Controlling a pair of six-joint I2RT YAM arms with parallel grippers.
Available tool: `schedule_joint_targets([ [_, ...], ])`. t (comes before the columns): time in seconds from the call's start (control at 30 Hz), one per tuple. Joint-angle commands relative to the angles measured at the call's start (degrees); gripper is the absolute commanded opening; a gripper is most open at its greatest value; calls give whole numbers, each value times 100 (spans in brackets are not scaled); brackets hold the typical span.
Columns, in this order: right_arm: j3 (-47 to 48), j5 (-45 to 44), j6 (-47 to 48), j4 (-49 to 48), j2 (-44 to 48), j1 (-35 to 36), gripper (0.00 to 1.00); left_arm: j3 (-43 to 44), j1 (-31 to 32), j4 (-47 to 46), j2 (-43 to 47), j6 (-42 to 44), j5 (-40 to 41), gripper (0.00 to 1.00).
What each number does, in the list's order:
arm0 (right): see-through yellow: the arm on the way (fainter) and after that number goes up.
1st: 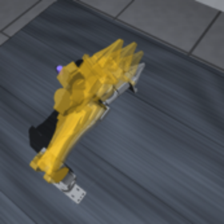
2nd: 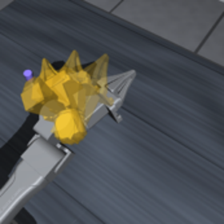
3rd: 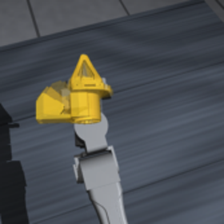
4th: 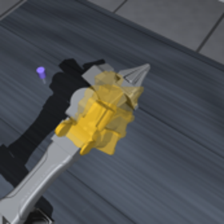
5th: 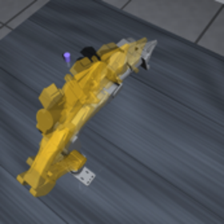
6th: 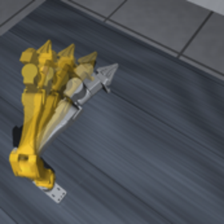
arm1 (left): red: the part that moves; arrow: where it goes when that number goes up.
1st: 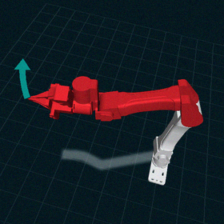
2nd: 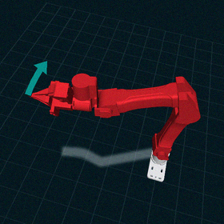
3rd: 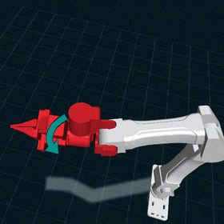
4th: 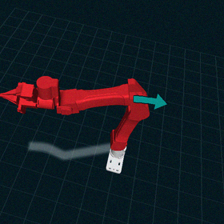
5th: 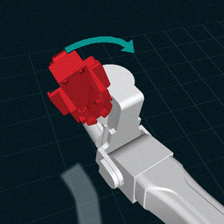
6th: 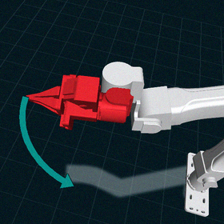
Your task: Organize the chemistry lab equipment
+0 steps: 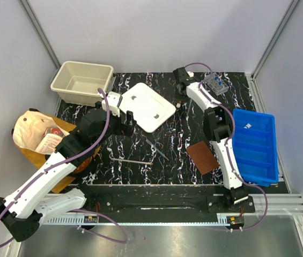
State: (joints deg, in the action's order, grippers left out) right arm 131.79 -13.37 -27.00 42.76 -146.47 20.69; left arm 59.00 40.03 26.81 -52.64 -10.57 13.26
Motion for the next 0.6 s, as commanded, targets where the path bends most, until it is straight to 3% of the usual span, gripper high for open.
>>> schedule_joint_targets([
  [0.0,330,-113,116,180,-39,49,39,-3,-13,-316,8,11,10,99],
  [0.2,436,-193,301,276,-66,49,24,-20,-22,-316,0,11,28,99],
  [0.57,226,-552,521,294,1067,49,23,-12,-22,-308,-18,11,54,99],
])
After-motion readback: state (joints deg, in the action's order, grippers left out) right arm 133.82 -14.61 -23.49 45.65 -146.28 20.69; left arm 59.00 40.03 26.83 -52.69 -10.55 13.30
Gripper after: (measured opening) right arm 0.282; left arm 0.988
